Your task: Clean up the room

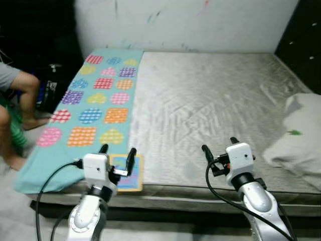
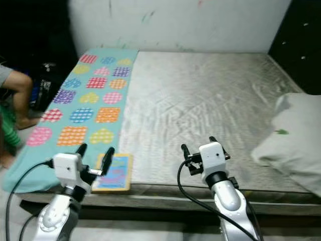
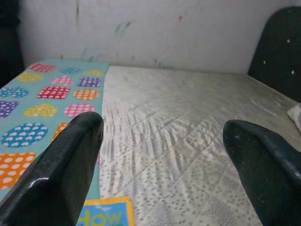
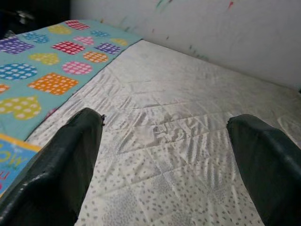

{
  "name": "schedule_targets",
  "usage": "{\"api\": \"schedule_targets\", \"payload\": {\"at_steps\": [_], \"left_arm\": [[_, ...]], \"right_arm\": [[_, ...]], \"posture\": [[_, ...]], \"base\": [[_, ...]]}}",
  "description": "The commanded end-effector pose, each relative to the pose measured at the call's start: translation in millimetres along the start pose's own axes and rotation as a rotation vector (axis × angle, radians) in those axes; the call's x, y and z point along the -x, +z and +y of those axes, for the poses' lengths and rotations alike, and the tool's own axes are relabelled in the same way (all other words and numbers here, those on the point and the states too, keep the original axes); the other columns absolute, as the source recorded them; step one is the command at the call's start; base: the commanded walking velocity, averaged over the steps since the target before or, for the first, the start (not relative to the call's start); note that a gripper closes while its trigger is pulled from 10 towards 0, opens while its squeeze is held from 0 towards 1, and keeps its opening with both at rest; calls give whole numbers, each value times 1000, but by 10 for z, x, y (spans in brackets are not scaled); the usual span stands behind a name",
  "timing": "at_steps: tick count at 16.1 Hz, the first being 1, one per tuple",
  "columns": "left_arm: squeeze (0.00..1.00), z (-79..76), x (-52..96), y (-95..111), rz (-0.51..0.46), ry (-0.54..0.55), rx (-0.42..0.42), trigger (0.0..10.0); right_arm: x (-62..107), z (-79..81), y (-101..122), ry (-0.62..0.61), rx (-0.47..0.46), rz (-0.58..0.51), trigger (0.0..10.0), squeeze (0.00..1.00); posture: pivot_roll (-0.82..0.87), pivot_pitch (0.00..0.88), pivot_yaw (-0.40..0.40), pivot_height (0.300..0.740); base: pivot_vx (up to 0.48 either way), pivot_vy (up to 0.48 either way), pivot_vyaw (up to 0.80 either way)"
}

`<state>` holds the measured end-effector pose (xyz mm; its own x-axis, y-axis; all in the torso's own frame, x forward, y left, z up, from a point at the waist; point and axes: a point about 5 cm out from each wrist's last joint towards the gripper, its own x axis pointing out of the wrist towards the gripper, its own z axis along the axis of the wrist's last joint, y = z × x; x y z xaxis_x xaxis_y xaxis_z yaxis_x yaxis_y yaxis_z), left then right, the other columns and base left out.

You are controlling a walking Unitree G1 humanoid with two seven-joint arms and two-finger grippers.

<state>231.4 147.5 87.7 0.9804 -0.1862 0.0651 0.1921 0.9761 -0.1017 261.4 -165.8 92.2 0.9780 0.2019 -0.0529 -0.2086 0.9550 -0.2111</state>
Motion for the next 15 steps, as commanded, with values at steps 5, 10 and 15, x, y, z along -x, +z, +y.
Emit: {"api": "schedule_targets", "payload": {"at_steps": [5, 10, 15], "left_arm": [[0, 19, 21, 16, -9, -18, 5, 10000], [0, 20, 16, 15, -11, -23, 9, 10000], [0, 39, 4, 8, -5, -11, 6, 10000]], "right_arm": [[-26, 54, 52, 21, -1, -24, 10000, 0], [-43, 49, 58, 21, 2, -27, 10000, 0], [-60, 58, 58, 20, 0, -32, 10000, 0]], "posture": [[20, 50, -7, 740], [20, 46, -7, 740], [23, 38, -3, 740]], "base": [[242, 0, 0], [319, 0, 0], [245, 0, 0]]}}
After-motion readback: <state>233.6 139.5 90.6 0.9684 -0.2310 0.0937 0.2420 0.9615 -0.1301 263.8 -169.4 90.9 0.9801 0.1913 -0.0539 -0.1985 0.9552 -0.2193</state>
